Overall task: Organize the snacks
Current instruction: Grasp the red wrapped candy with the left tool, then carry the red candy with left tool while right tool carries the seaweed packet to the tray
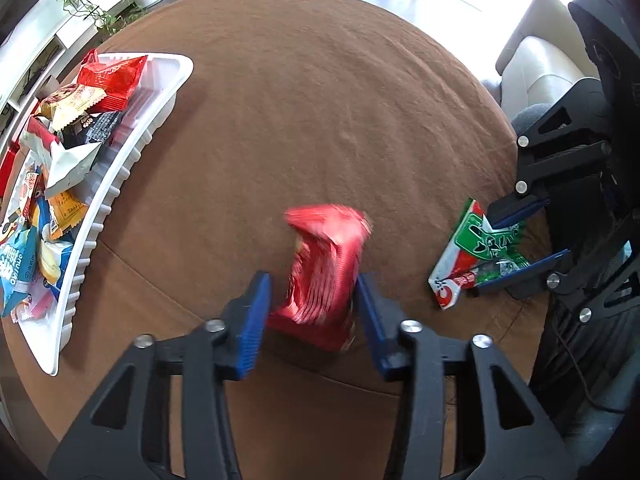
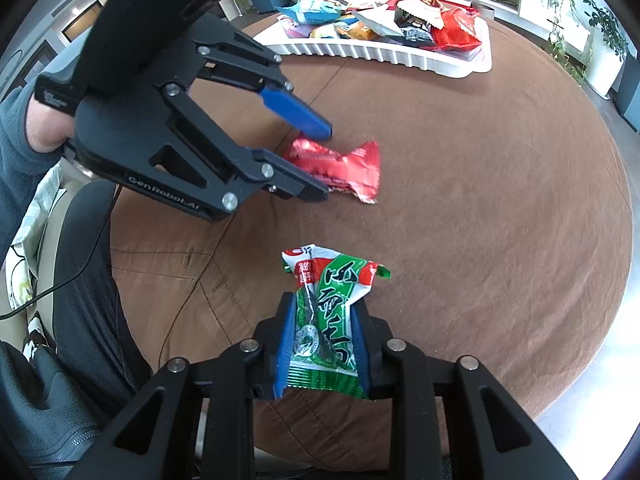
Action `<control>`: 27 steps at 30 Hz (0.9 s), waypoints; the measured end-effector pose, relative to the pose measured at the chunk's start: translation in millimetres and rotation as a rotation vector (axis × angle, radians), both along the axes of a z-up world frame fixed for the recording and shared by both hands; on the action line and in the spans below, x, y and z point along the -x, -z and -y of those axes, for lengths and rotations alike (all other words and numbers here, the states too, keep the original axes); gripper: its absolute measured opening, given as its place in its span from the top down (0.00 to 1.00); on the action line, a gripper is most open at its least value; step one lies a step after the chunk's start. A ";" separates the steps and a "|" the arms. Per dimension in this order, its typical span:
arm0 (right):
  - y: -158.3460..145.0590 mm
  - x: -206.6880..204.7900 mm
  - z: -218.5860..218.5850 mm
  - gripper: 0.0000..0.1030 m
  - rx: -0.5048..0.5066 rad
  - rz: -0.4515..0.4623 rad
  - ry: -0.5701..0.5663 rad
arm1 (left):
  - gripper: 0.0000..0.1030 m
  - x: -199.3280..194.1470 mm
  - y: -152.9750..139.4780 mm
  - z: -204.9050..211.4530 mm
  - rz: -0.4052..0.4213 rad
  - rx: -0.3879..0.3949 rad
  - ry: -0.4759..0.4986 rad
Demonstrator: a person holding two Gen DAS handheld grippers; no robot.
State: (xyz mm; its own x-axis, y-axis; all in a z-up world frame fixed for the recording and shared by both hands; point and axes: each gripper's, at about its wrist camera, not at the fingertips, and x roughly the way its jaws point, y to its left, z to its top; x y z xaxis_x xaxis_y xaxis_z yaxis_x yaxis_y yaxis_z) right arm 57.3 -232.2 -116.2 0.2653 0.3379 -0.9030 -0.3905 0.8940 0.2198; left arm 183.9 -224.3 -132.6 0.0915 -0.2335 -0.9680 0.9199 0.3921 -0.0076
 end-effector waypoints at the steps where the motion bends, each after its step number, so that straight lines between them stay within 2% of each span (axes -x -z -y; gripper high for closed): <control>1: -0.1 -0.2 -0.2 0.72 0.001 -0.001 0.000 | 0.63 -0.9 0.4 1.3 0.000 -0.003 -0.004; 6: 0.0 0.0 0.3 0.72 -0.002 -0.001 0.006 | 0.66 10.0 -1.6 5.9 0.007 -0.012 -0.006; 15: -0.6 0.1 3.6 0.73 -0.008 -0.003 0.017 | 0.69 23.6 -7.0 4.6 0.051 0.021 -0.053; 20: -0.8 1.0 4.5 0.73 -0.013 -0.002 0.028 | 0.71 36.5 -7.9 1.3 0.036 0.045 -0.058; 24: -1.0 0.6 4.4 0.73 -0.013 -0.006 0.027 | 0.74 41.4 -9.1 -0.3 0.023 0.032 -0.049; 27: -0.9 0.2 4.6 0.73 -0.010 -0.005 0.027 | 0.74 43.3 -8.7 1.1 0.043 0.022 -0.048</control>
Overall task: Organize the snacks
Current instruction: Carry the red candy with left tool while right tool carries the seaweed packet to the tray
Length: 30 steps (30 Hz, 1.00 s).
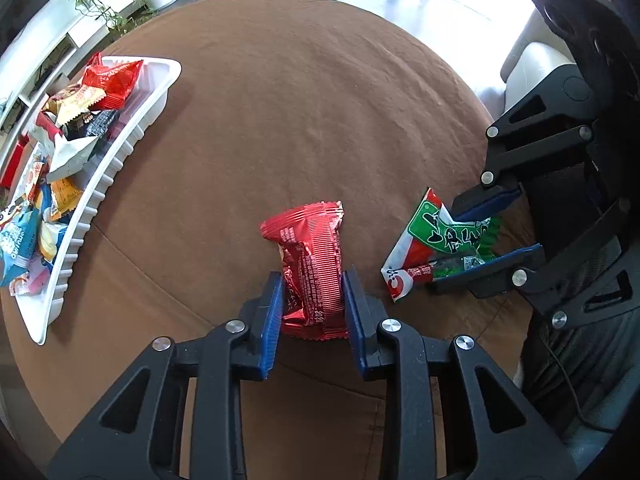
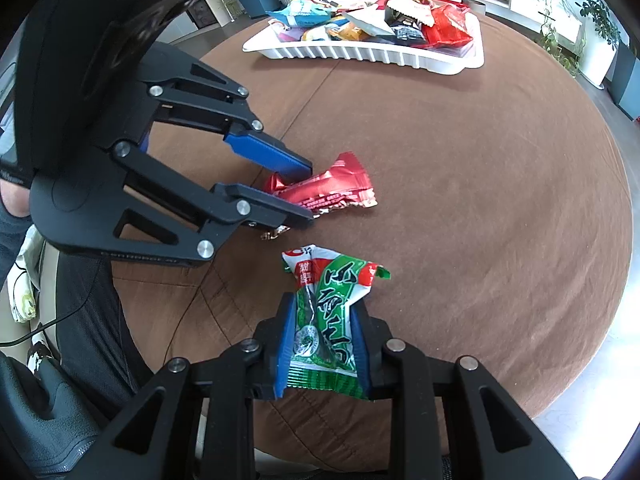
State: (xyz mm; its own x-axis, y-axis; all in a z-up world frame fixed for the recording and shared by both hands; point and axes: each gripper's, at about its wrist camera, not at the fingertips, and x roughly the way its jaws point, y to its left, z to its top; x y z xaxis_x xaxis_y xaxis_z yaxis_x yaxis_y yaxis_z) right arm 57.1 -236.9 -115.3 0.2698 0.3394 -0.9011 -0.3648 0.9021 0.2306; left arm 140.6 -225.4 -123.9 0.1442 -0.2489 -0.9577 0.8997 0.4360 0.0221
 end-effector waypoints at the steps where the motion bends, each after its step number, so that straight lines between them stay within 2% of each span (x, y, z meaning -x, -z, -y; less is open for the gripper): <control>1: 0.1 0.4 0.0 0.73 0.001 0.000 0.000 | 0.75 1.0 -0.4 -0.2 0.003 0.003 -0.004; 9: -0.8 3.4 0.7 0.75 -0.007 0.018 0.018 | 0.76 10.9 -0.3 -13.1 -0.006 0.049 -0.054; 22: -5.0 4.8 4.1 0.75 -0.026 0.045 0.062 | 0.76 6.5 -12.8 -73.0 -0.054 0.243 -0.235; 30: -15.0 -1.2 13.5 0.75 -0.055 0.082 0.113 | 0.76 -0.2 -42.4 -130.5 -0.046 0.385 -0.382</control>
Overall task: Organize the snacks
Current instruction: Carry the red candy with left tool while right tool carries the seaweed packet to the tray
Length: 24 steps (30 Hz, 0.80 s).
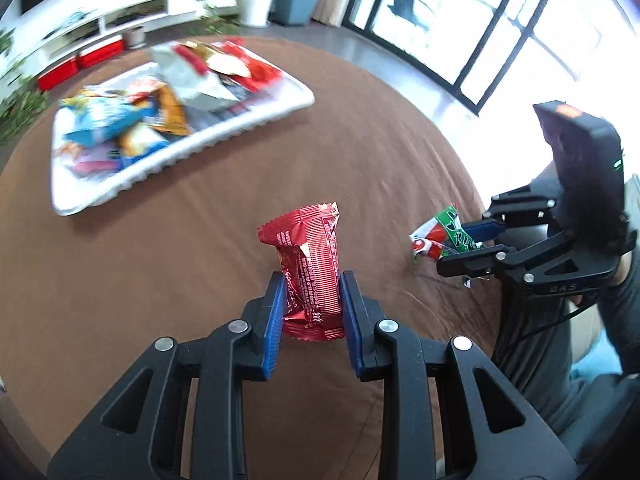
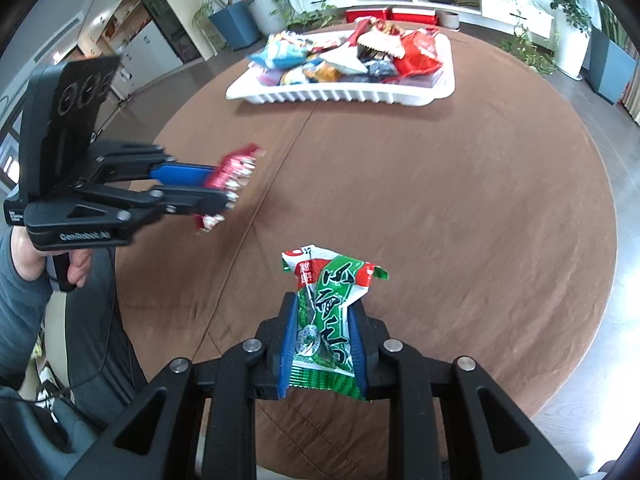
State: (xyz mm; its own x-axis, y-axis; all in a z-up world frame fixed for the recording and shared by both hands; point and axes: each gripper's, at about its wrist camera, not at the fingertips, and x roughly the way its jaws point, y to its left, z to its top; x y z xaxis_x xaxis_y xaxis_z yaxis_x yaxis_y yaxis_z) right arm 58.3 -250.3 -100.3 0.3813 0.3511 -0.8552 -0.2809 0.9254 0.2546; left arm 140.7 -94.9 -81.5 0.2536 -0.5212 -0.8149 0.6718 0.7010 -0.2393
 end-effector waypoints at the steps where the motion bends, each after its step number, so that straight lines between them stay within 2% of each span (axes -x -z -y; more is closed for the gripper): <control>1: -1.8 -2.2 1.2 0.75 -0.002 0.003 0.006 | 0.76 -2.6 -4.8 -6.6 0.004 0.015 -0.018; 6: -19.8 -20.5 7.3 0.75 -0.022 0.035 0.050 | 0.76 -21.5 -35.5 -44.2 0.043 0.078 -0.111; 12: -62.8 -63.4 3.8 0.75 -0.033 0.115 0.072 | 0.76 -61.0 -79.2 -71.2 0.110 0.106 -0.205; 19: -99.1 -138.0 -4.6 0.75 -0.090 0.154 0.114 | 0.76 -121.6 -104.8 -56.3 0.135 0.087 -0.246; 24: -105.2 -193.8 -18.2 0.75 -0.096 0.141 0.139 | 0.76 -162.3 -100.2 -45.2 0.115 0.047 -0.282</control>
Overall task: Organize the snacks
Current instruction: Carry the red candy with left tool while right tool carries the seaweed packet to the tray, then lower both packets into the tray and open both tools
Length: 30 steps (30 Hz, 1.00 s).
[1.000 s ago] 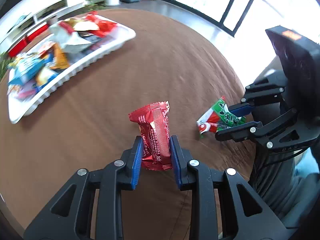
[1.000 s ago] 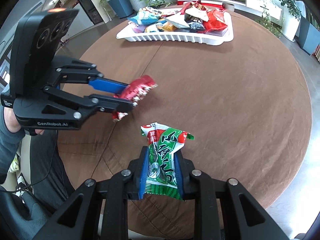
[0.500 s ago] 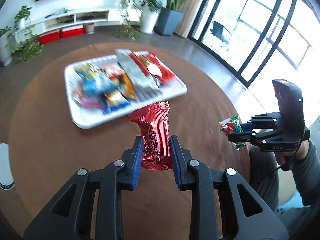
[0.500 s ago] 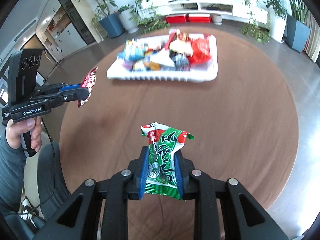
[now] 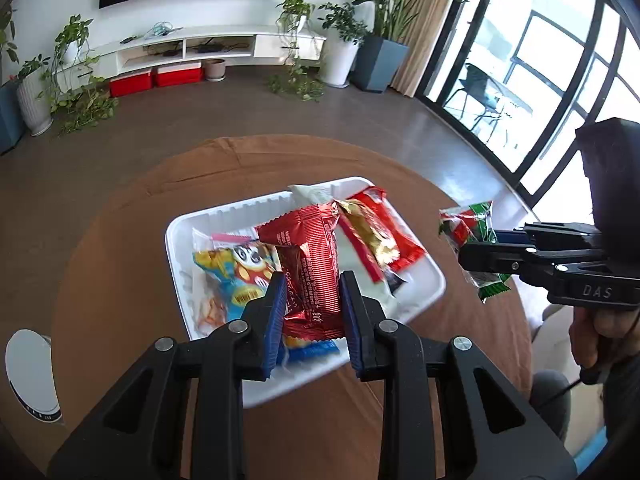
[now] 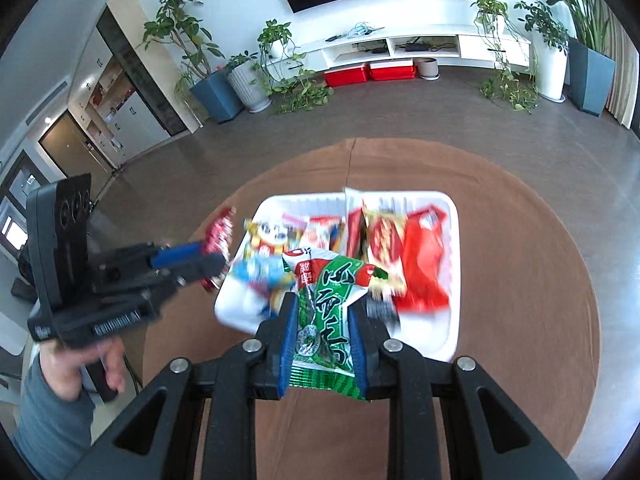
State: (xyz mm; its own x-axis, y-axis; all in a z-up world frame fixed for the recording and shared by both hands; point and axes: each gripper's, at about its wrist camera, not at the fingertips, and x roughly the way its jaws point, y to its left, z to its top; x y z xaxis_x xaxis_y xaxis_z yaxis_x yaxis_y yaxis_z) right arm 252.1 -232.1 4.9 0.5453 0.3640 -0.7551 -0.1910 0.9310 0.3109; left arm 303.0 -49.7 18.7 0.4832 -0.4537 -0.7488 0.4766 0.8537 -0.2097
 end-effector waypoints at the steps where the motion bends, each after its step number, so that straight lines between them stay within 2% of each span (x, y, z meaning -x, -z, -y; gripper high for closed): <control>1: 1.1 -10.2 -4.5 0.75 0.007 -0.003 0.003 | 0.76 -7.1 2.5 1.5 -0.005 -0.004 -0.004; 9: 23.4 -70.1 -16.2 0.75 -0.028 -0.081 0.032 | 0.76 -44.6 39.0 23.4 -0.039 -0.075 -0.023; 17: 44.6 -87.7 -13.8 0.75 -0.037 -0.130 0.062 | 0.76 -61.9 63.1 39.0 -0.038 -0.147 -0.012; 30: 52.9 -102.8 -23.6 0.74 -0.020 -0.149 0.065 | 0.72 -78.2 78.5 49.9 -0.049 -0.178 0.001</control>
State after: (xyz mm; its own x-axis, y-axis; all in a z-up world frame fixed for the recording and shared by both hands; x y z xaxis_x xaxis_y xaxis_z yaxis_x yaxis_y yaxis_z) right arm 354.9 -208.6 -48.0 0.4509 0.3475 -0.8222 -0.0815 0.9333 0.3497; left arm 381.2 -99.6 -59.8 0.4435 -0.3124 -0.8400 0.4704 0.8789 -0.0785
